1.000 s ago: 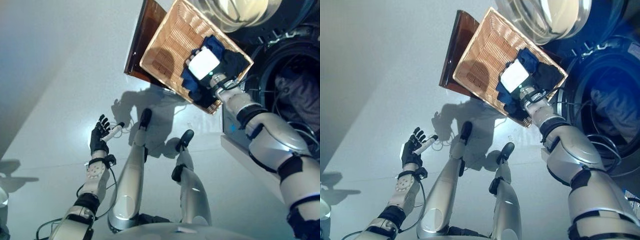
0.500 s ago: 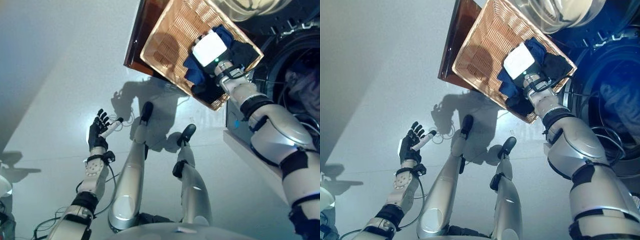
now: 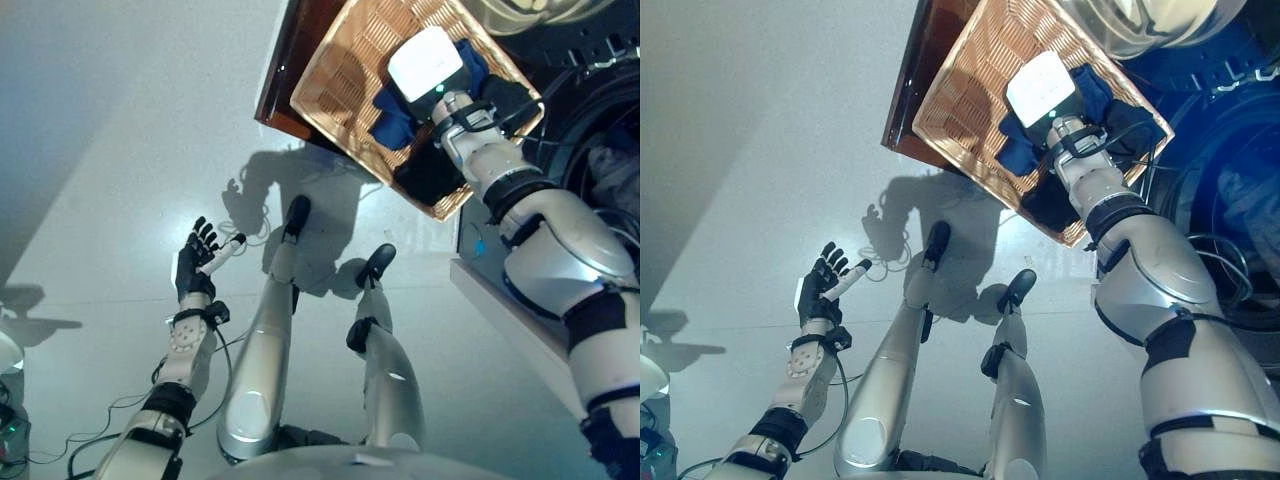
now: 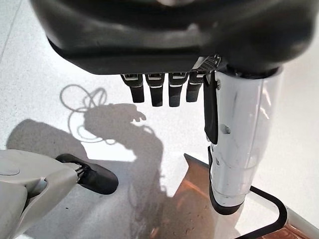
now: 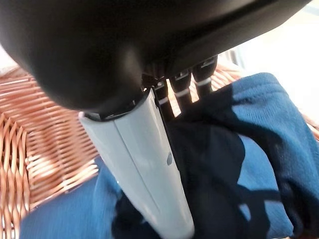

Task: Pick up the clothes and place them into the washing machine

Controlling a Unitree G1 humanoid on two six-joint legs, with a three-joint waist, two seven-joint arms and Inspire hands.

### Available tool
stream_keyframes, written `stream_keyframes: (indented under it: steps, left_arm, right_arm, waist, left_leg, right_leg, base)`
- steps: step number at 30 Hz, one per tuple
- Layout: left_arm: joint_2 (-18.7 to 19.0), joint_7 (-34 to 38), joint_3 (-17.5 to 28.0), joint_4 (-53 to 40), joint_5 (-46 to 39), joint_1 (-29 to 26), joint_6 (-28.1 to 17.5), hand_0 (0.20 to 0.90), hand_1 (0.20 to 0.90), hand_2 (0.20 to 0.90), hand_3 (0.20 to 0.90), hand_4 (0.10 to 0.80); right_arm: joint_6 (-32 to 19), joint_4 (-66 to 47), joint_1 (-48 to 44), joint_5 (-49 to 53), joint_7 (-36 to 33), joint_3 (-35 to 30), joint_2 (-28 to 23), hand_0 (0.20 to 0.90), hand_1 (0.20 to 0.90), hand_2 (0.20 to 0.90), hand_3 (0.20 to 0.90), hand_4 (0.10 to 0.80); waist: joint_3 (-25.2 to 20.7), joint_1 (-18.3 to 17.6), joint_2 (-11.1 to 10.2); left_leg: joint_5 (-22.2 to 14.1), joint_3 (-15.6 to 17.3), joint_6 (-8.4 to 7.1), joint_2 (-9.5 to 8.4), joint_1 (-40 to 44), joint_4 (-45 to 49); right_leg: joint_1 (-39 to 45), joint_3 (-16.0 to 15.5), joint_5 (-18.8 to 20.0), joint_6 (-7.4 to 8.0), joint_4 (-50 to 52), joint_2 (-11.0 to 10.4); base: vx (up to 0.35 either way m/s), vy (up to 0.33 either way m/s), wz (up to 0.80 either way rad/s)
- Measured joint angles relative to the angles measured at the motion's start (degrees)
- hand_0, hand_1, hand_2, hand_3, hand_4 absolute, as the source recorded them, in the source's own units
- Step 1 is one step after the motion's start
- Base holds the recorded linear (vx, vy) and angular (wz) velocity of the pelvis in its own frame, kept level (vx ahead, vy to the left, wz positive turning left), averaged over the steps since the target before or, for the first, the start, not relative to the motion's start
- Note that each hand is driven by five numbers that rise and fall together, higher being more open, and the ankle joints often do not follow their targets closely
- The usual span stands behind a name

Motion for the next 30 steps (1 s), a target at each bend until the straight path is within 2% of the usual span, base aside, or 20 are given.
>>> stream_keyframes:
  steps: [12,17,22,27,30]
  left_arm:
    - [0.0,0.1,0.0,0.0,0.0,0.0,0.0,0.9,0.9,0.9,0.9,0.8]
    - [0.0,0.2,0.0,0.1,0.0,0.0,0.0,0.9,0.9,0.9,0.9,0.8]
    - [0.0,1.3,-0.1,0.9,0.1,-0.4,0.2,0.9,0.9,0.9,0.9,0.8]
    - [-0.2,3.0,0.0,5.4,0.1,-1.7,0.3,0.9,0.9,0.9,0.9,0.8]
    - [-0.4,3.5,0.1,7.3,0.2,-1.7,0.4,0.9,0.9,0.9,0.9,0.8]
  right_arm:
    - [0.8,0.0,0.0,0.0,0.0,-0.1,0.0,0.2,0.2,0.2,0.2,0.3]
    - [0.8,-0.2,0.1,1.0,-0.1,-2.8,0.2,0.2,0.2,0.2,0.2,0.3]
    - [0.8,-6.3,2.5,7.0,-1.4,-9.9,0.5,0.2,0.2,0.2,0.2,0.3]
    - [-0.6,-17.1,10.6,20.9,-5.8,-26.5,4.7,0.2,0.2,0.2,0.2,0.3]
    - [-3.2,-23.2,14.9,29.3,-8.1,-31.6,6.5,0.2,0.2,0.2,0.2,0.3]
  waist:
    - [0.0,0.0,0.0]
    - [0.0,0.0,0.0]
    - [0.3,-0.2,0.5]
    - [0.3,-1.3,0.6]
    - [0.2,-2.3,0.6]
  left_leg:
    - [0.2,0.1,0.23,-0.01,0.0,0.1]
    - [0.2,0.4,0.29,0.0,0.3,0.2]
    - [0.3,1.5,0.38,0.02,3.3,0.2]
    - [-0.2,3.5,0.0,0.02,8.1,-0.5]
    - [-0.2,4.5,0.0,0.03,9.5,-1.0]
  right_leg:
    - [0.0,0.0,0.0,0.0,0.0,-0.1]
    - [0.1,0.4,0.1,-0.01,0.0,-0.1]
    - [2.6,1.0,0.2,0.03,0.0,-0.1]
    - [6.3,2.5,0.4,0.08,0.0,0.0]
    - [7.0,3.7,0.6,0.14,0.0,-0.1]
  base:
    - [0.0,0.0,0.0]
    - [0.0,0.004,-0.02]
    - [0.007,0.023,-0.07]
    - [0.036,0.017,-0.13]
    - [0.05,0.001,-0.16]
